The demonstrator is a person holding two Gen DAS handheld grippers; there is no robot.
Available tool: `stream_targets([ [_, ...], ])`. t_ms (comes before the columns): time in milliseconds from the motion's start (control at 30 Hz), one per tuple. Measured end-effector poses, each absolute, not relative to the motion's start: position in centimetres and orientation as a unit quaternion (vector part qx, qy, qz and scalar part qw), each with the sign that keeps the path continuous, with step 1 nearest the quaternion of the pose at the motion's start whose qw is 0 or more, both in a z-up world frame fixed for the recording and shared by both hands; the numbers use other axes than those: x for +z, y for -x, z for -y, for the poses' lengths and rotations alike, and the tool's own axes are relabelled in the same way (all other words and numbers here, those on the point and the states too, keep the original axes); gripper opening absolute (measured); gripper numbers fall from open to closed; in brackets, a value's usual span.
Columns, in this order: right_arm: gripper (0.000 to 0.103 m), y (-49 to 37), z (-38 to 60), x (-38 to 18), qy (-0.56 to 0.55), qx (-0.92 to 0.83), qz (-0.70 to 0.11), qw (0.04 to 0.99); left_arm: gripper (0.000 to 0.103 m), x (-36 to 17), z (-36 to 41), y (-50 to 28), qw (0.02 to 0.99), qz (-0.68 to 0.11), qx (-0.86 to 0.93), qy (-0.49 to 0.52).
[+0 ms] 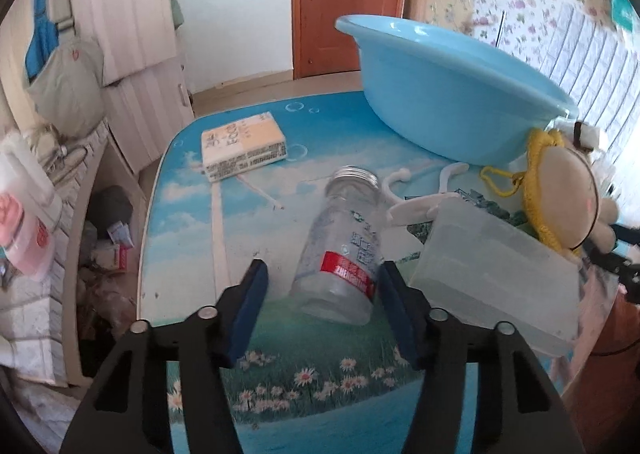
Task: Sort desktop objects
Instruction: 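Grasp the clear red-labelled bottle with the left tool while the right tool grasps the green packet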
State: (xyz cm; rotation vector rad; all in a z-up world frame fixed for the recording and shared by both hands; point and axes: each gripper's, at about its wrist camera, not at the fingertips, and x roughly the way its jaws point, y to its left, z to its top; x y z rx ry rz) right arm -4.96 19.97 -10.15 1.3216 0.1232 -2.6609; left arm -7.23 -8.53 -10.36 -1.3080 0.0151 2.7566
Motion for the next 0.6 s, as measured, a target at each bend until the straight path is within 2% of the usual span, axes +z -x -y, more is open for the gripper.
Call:
stream_targets([
  [33, 0.087, 5.1, -19.9, -10.2, -0.443, -0.892, -0.041, 0.083, 0.043, -10.3, 8.4, 7.3, 0.049, -0.003, 0.902, 0.428],
  [233, 0.09, 5.3, -19.9, -10.2, -0.441, -0.893, -0.04, 0.083, 0.042, -10.3, 7.8, 7.7, 0.048, -0.015, 0.902, 0.429],
  [333, 0.087, 5.2, -20.0, -10.1, -0.44, -0.893, -0.042, 0.087, 0.042, -10.2, 7.7, 7.7, 0.048, -0.014, 0.902, 0.429],
  [400, 0.073, 5.1, -20.0, -9.9, -0.437, -0.894, -0.043, 0.095, 0.041, -10.1, 7.7, 7.6, 0.047, -0.01, 0.902, 0.429],
  [500, 0.062, 4.9, -19.8, -9.8, -0.436, -0.893, -0.046, 0.106, 0.041, -9.9, 7.6, 7.5, 0.045, -0.01, 0.902, 0.429],
  [533, 0.051, 4.8, -19.7, -9.7, -0.434, -0.893, -0.047, 0.112, 0.041, -9.9, 7.5, 7.4, 0.043, -0.009, 0.902, 0.429],
  [600, 0.048, 4.7, -19.6, -9.7, -0.435, -0.891, -0.049, 0.118, 0.041, -9.7, 7.3, 7.3, 0.041, -0.01, 0.902, 0.43],
])
